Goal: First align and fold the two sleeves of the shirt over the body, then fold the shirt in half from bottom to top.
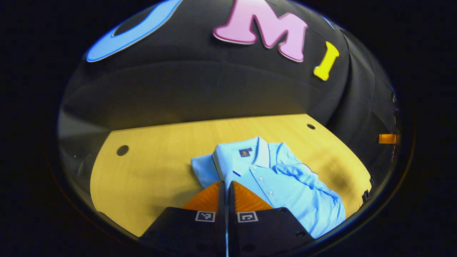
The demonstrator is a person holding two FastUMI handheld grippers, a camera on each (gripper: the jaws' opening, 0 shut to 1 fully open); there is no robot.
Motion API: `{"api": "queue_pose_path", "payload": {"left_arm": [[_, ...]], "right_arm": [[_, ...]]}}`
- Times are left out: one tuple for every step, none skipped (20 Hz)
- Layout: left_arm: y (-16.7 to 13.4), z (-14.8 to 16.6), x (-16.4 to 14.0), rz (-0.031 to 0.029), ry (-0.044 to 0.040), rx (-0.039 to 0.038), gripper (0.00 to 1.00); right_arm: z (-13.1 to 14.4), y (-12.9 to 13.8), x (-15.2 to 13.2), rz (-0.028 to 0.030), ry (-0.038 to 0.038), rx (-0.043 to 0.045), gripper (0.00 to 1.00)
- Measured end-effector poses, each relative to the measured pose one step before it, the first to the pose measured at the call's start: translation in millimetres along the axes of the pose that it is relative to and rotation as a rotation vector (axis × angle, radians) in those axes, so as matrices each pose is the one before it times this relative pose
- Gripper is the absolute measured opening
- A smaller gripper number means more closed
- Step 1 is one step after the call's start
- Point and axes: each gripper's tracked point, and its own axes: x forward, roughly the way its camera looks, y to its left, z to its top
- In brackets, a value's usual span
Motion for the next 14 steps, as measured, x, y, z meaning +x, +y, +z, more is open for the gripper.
{"api": "queue_pose_path", "payload": {"left_arm": [[-3.9, -13.9, 10.32, 0.0119, 0.0477, 0.02819, 0.08], [-4.27, -20.06, 10.2, 0.00577, 0.06866, 0.02467, 0.13], [-3.77, -19.67, 10.16, 0.00469, 0.06792, 0.00699, 0.17], [-2.48, -13.47, 5.02, -0.00286, 0.05335, -0.00631, 0.3], [-0.31, -7.58, 3.89, 0.01036, 0.02834, -0.01923, 0.44], [2.03, -2.88, 0.39, 0.01264, 0.0055, -0.02527, 0.58], [1.1, 2.53, -4.19, 0.01351, -0.02254, -0.02381, 0.73], [-0.96, 6.22, -7.84, 0.00312, -0.03672, -0.01236, 0.87], [1.05, 8.09, -12.02, 0.00578, -0.04295, -0.00198, 0.89], [2.07, 7.66, -13.78, 0.00357, -0.04029, 0.00055, 0.91], [1.09, 5.06, -16.0, -0.00241, -0.02659, -0.00344, 0.92], [2.03, 3.02, -18.01, -0.00723, -0.02501, -0.00871, 0.94], [1.43, -1.16, -16.96, -0.01056, -0.01057, -0.017, 0.95], [3.06, -5.81, -18.18, -0.01194, 0.0038, -0.02402, 0.96]], "right_arm": [[-1.59, -0.7, -1.6, -0.0003, -0.00005, -0.00944, 0.89], [-2.18, -0.86, -1.87, -0.00094, 0.00349, -0.01073, 0.89], [-3.4, -0.5, -0.81, -0.00118, 0.00509, -0.00859, 0.88], [-3.52, -0.11, -1.26, 0.00219, 0.00639, -0.00576, 0.88], [-3.57, 1.16, -1.16, 0.00286, 0.00638, -0.00178, 0.88], [-3.95, 0.65, 0.23, 0.00401, 0.00643, 0.0005, 0.88], [-3.78, 0.35, -0.19, 0.0036, 0.00692, -0.00012, 0.88], [-3.84, -0.05, -0.69, -0.00014, 0.00299, -0.00379, 0.89], [-1.8, 0.47, 1.2, 0.00023, 0.00317, -0.00401, 0.89], [-2.7, 2.54, 0.11, 0.00548, 0.00361, -0.00267, 0.8], [-4.52, 3.59, -0.88, 0.00611, 0.00191, -0.00183, 0.8], [-4.74, 4.06, -1.2, 0.00593, 0.0069, -0.00011, 0.89], [-6.13, 6.09, -2.77, 0.00835, 0.01232, 0.00098, 0.84], [-5.76, 6.25, -1.79, 0.00977, 0.00879, 0.00188, 0.93]]}}
